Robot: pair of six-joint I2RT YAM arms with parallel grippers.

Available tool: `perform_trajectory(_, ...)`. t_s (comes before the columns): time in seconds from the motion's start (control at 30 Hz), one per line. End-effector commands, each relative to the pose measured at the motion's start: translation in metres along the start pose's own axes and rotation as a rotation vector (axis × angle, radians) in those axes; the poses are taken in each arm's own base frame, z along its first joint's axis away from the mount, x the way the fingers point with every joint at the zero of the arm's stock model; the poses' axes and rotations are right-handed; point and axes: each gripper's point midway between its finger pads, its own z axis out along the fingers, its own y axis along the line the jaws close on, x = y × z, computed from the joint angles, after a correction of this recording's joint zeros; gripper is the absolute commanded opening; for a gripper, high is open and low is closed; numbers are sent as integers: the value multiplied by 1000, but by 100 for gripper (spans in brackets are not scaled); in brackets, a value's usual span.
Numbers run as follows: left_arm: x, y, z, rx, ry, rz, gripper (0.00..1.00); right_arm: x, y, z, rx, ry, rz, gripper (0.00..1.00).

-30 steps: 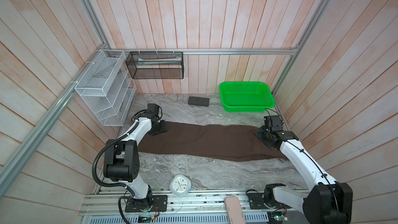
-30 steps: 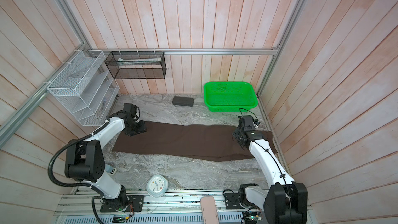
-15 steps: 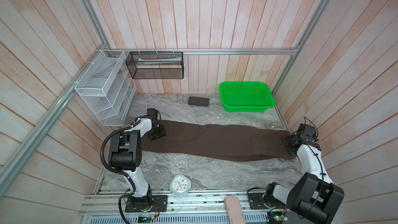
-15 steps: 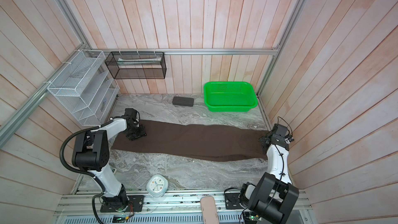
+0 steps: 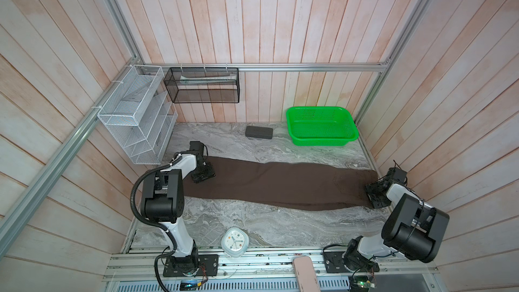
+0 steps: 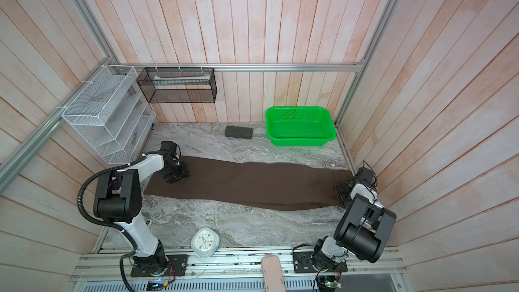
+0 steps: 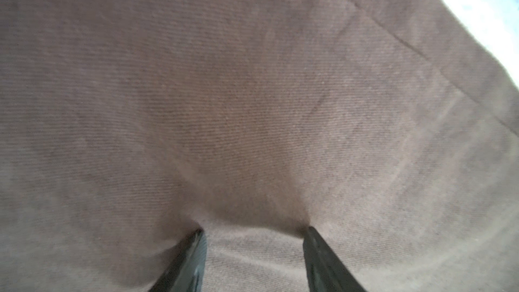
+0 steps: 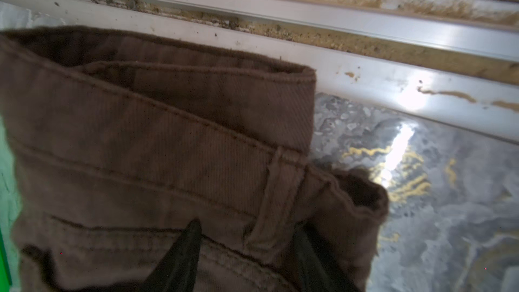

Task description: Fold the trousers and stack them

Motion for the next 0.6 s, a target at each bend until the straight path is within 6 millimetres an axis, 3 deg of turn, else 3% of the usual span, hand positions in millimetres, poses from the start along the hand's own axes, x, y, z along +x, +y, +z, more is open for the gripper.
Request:
perform_trajectory(0.0,0,21,12,-63,31,-15,58,-19,21,6,-59,-30,14,55)
perform_trajectory(0.13,-7,20,15,-51,32,-22,58,-31,36,9,-80,-27,12,55)
perform_trajectory(0.27,-13,9,8,3,13,-19,59,-39,46,-1,-96,-46,-2,55)
perform_trajectory(0.43,-28,-5,-20,55,-47,-12,61,-47,55,-19,-115,-71,-28,55)
perform_trajectory(0.57,-39,-18,-62,110,-132,-15,64,-43,71,-40,-148,-78,-63,56)
